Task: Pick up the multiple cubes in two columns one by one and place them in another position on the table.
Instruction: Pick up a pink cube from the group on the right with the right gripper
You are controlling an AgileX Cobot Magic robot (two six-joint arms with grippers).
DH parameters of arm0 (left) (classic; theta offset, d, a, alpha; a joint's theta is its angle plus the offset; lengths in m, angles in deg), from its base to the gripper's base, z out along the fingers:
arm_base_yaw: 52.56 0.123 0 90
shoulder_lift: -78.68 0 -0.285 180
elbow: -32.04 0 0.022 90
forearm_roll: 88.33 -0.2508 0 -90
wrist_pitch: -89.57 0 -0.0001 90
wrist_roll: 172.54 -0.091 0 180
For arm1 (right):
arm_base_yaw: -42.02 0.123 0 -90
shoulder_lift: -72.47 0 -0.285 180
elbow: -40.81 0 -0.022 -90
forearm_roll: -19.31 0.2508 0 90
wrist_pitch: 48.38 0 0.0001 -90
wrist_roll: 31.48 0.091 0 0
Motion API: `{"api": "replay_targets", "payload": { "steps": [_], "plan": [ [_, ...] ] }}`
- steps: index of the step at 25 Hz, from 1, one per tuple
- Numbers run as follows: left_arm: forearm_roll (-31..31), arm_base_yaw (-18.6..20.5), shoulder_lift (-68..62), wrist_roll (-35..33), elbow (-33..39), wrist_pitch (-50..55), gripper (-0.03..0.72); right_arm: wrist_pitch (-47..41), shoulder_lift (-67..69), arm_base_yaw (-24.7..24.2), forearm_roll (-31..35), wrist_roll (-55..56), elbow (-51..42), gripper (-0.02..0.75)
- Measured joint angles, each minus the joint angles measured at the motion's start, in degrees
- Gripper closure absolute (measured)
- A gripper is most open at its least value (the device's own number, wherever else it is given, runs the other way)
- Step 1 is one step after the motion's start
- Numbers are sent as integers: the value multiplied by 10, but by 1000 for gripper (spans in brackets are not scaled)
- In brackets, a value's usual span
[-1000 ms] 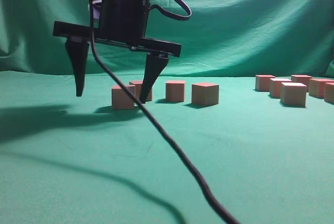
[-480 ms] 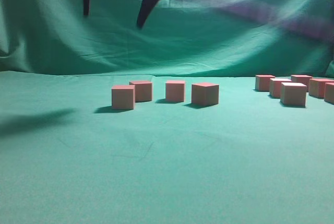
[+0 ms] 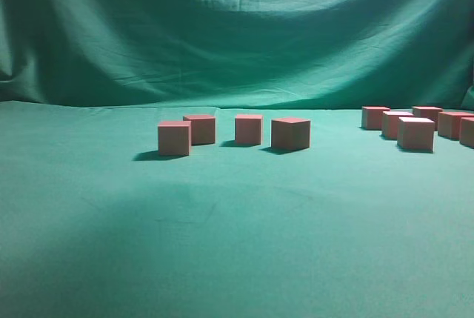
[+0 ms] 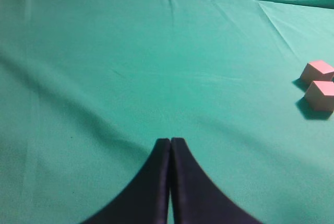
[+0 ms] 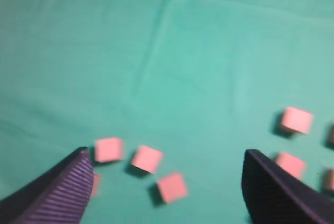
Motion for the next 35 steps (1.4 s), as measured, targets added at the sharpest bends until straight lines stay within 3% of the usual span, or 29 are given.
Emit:
{"api": "replay_targets", "payload": {
  "steps": [7, 11, 21, 33, 35],
  "plan": [
    [0, 0, 0, 0, 0, 0, 688, 2, -43, -115, -5, -7, -202, 181],
    [0, 0, 0, 0, 0, 0, 688, 12, -25, -156, 4, -7, -284, 181],
    [0, 0, 0, 0, 0, 0, 688, 134, 42, -165, 81, 6, -327, 181],
    [0, 0, 0, 0, 0, 0, 688, 201, 102, -166, 62, 7, -327, 181],
    [0, 0, 0, 0, 0, 0, 688, 208, 110, -166, 60, 7, -327, 266]
  ]
}}
